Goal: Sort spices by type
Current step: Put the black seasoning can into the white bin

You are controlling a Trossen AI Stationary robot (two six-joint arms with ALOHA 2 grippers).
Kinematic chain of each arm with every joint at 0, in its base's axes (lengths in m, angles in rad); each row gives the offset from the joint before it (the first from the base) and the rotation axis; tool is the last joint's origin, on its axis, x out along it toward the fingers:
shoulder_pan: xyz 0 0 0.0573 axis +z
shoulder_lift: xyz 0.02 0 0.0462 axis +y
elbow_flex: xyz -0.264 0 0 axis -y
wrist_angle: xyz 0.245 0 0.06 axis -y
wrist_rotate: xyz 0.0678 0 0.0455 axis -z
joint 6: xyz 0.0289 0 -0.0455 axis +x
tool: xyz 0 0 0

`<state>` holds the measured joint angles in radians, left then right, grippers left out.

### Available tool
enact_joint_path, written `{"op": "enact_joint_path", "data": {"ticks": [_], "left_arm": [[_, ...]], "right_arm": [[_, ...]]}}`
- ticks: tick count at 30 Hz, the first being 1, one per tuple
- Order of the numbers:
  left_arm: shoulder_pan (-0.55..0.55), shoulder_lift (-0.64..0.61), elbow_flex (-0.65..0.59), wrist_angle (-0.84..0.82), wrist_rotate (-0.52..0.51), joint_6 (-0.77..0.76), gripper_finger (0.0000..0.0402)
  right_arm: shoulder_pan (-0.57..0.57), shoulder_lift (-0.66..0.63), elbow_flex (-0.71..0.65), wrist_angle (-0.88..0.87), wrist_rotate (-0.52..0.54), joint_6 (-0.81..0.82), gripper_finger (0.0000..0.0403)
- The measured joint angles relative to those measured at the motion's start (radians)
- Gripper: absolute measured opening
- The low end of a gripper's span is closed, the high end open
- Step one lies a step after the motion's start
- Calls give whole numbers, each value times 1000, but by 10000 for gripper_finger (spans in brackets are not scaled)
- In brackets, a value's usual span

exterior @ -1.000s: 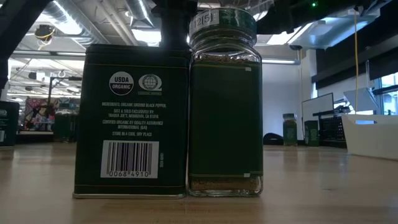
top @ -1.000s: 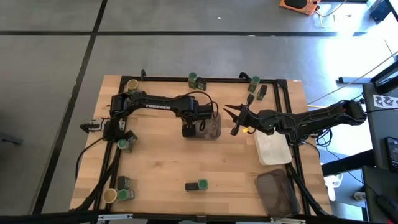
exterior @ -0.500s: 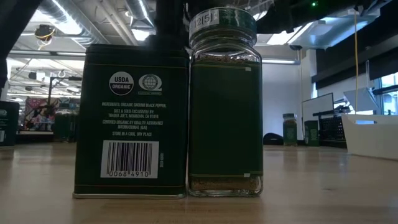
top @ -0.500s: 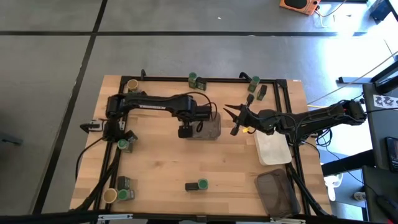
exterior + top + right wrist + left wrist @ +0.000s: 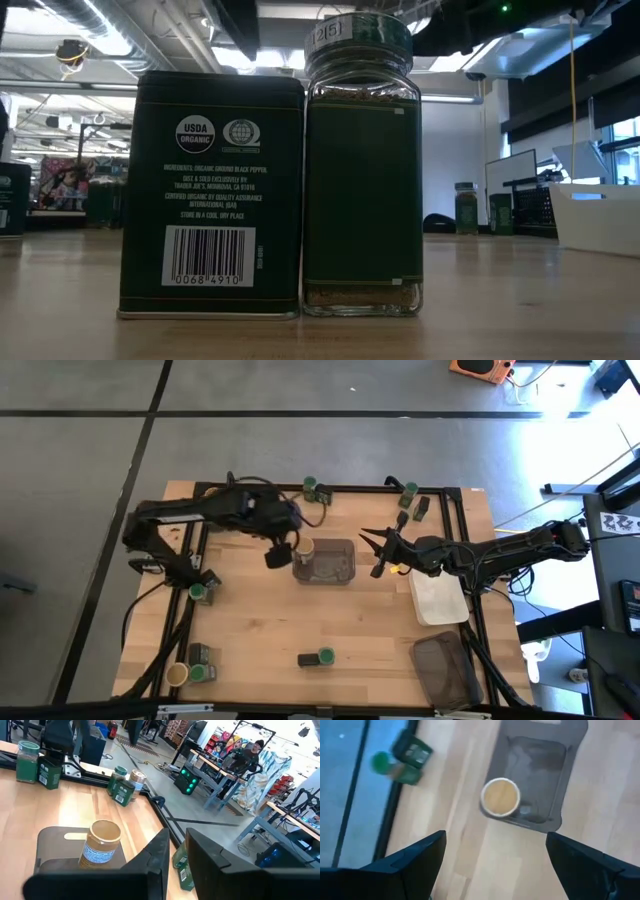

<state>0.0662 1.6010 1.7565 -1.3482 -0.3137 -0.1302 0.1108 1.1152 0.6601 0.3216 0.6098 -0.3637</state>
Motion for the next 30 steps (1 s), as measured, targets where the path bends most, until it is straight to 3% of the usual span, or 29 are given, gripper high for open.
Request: {"op": "enact_joint_path", "data": {"ticks": [8, 19, 30], "left_arm": [[8, -110, 0, -77, -190, -52, 342], [16, -128, -122, -86, -216, -78, 343], [141, -128, -308, -93, -253, -129, 343]], "right_arm": [[0, 0, 0, -3, 0, 0, 65], [0, 0, 0, -9, 0, 0, 65], [0, 0, 0, -10, 0, 0, 65]]}}
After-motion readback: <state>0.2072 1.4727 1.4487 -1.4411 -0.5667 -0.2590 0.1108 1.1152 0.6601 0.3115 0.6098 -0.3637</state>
